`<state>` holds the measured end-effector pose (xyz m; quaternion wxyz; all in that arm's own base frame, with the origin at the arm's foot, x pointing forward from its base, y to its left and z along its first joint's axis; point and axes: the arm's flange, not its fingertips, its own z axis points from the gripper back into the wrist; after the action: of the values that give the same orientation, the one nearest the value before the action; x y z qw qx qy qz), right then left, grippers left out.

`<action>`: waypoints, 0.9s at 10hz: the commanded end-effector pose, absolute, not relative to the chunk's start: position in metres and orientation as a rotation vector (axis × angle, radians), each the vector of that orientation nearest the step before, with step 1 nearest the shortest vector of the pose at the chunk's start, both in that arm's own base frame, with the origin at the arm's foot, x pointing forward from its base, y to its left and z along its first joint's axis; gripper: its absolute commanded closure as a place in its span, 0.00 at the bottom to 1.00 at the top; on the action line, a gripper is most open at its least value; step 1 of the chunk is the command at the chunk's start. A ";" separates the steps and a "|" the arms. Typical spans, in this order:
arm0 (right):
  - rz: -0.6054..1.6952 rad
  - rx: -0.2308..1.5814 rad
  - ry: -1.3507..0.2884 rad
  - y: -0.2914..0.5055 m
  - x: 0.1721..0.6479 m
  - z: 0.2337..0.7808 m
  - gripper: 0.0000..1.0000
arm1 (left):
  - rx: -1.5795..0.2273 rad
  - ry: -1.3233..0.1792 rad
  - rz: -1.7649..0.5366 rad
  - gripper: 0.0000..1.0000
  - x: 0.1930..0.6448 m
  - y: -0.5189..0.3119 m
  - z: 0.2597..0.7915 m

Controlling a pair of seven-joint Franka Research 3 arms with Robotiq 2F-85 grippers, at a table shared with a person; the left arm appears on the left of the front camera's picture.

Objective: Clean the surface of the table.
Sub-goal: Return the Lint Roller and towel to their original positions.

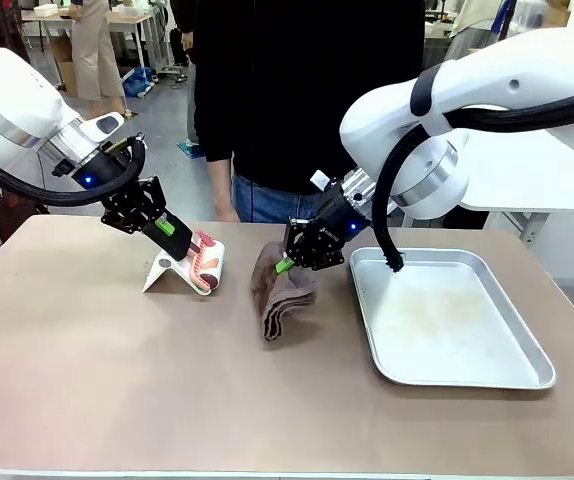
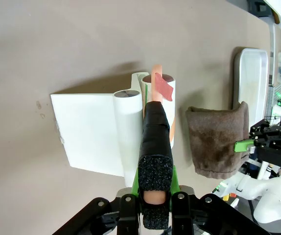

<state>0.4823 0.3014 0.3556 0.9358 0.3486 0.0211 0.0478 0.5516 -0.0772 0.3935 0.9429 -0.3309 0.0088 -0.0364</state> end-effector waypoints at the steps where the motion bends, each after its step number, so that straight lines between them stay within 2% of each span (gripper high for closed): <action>1: 0.043 0.669 0.037 0.295 0.491 0.345 0.89 | -0.693 0.018 -0.099 0.78 0.552 -0.073 0.391; 9: 0.064 0.405 -0.034 0.283 0.492 0.329 0.89 | -0.692 0.021 -0.103 0.78 0.552 -0.072 0.390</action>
<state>0.4930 0.2763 0.3260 0.9732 0.2257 -0.0043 0.0437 0.5517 -0.0766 0.3931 0.9427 -0.3314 0.0095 -0.0376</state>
